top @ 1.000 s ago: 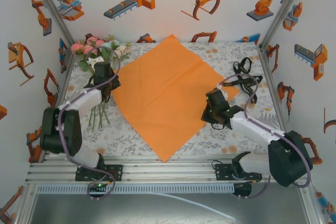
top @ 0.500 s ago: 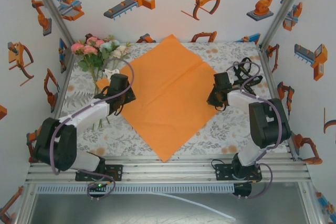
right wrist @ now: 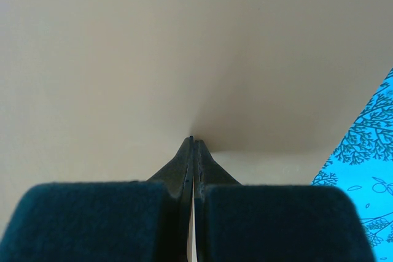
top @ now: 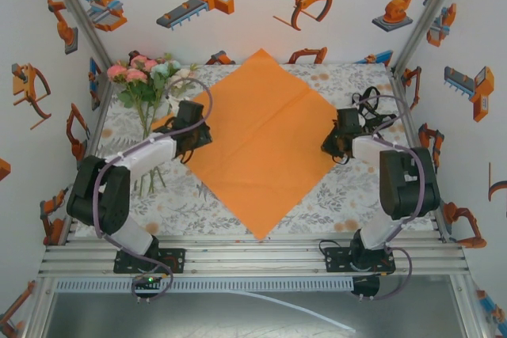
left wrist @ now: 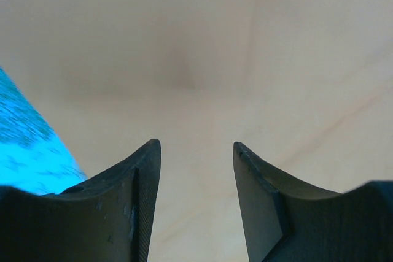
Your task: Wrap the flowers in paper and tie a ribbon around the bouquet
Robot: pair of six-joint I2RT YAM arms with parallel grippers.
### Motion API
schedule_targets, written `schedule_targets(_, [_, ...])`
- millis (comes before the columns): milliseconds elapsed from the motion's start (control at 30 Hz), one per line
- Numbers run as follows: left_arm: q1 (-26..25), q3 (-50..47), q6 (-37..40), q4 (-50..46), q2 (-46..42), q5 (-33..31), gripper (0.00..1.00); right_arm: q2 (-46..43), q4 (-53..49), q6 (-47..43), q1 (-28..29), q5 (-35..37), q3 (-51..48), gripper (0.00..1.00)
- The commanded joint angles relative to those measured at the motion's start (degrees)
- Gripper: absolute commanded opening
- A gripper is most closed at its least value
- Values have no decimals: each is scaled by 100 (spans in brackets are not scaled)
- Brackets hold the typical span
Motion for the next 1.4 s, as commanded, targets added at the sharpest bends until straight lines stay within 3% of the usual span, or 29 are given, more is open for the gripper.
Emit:
schedule_targets(0, [886, 328, 532, -410, -59, -471, 50, -283, -10, 269, 31, -303, -247, 0])
schedule_targets(167, [1920, 1159, 980, -776, 656, -758, 50, -993, 17, 552, 66, -588, -444, 0])
schedule_targets(267, [2285, 1611, 1112, -833, 1125, -690, 50, -1417, -286, 322, 62, -522, -310, 0])
schedule_targets(433, [2642, 2303, 1243, -1121, 1880, -362, 50, -1864, -645, -11, 66, -625, -63, 13])
schedule_targets(633, [2811, 2706, 1439, -1149, 2411, 37, 49, -1996, -636, -39, 64, -779, -37, 17])
schedule_targets(867, [2854, 2691, 1458, -1211, 2221, 202, 3, -2002, -645, -33, 92, -1206, 133, 17])
schedule_targets(1033, [2659, 2473, 1419, -1409, 1088, 146, 0, -2232, -461, -312, 377, -2228, 278, 23])
schedule_targets(1167, [1942, 2303, 1220, -1254, 13, 312, 0, -2327, -316, -444, 741, -2915, 379, 29])
schedule_targets(1267, [1078, 2352, 1084, -747, -105, 614, 0, -2459, -310, -411, 813, -2696, 336, 36])
schedule_targets(1367, [239, 2931, 1081, -663, 533, 515, 0, -2687, -387, -484, 814, -2208, 239, 47])
